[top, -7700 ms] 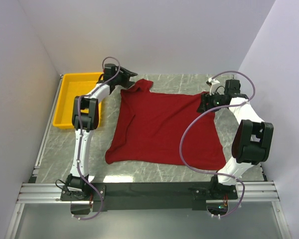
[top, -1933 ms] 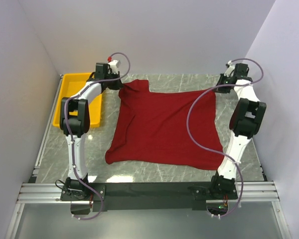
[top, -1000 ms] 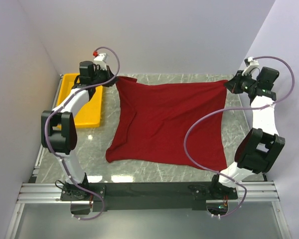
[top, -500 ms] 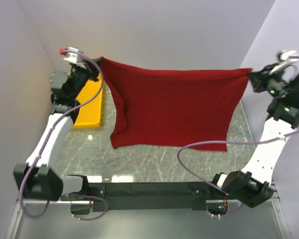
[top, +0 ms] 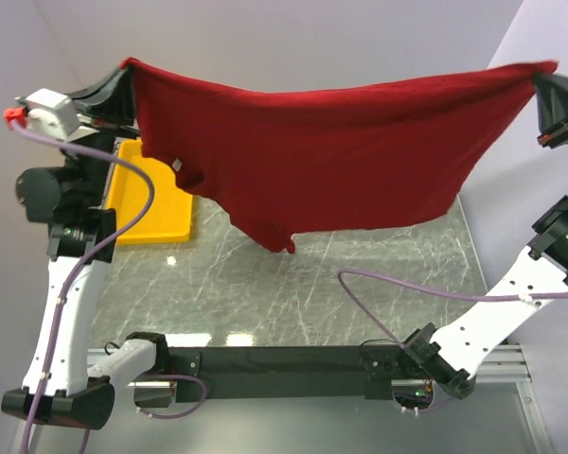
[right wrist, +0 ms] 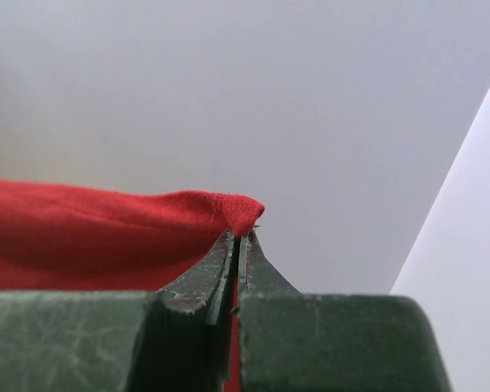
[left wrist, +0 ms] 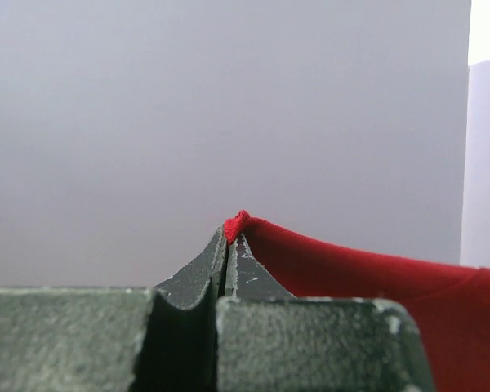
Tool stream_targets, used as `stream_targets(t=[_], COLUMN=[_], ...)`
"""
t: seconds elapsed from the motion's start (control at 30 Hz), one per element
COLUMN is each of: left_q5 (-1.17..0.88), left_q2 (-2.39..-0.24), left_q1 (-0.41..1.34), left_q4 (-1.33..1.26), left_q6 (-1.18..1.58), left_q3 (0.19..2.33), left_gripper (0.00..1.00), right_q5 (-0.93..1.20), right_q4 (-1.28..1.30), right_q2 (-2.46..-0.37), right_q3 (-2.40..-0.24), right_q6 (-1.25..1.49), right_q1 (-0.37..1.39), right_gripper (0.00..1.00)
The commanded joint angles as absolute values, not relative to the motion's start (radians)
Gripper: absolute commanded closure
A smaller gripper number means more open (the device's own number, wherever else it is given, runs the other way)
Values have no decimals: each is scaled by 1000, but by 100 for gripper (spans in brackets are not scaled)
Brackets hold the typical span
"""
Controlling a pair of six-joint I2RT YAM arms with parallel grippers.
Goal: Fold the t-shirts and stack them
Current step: Flatten the tshirt out
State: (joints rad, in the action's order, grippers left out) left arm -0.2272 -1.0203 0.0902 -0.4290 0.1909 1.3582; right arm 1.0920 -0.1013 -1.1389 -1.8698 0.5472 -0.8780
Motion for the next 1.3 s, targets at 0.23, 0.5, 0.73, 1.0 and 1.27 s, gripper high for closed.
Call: stream_targets(t=[0.23,0.5,0.73,1.0,1.27], left_q5=[-189,-206,-163,-166,-250], left_q2=[-980,-996,-936,-1021,-1322], left_q1=[86,86,86,86,86], left_q4=[-459,-443,-405,-370,-482], left_q6=[117,98,92,141,238], left_q3=[1572,1680,1611,1473,1367], left_gripper=[99,100,100,99,99], right_q5=[902,714,756,819,517], right_q4=[-236,-89,-55,15,57], right_q2=[-1134,-1146,-1170,-1126,-1063], right_q3=[-2083,-2241,-2178,-1850,-1283], right_q6=[844,825,892,744,285], right_q1=[-963,-1014,-1032,-959,-592], right_gripper=[100,100,100,100,100])
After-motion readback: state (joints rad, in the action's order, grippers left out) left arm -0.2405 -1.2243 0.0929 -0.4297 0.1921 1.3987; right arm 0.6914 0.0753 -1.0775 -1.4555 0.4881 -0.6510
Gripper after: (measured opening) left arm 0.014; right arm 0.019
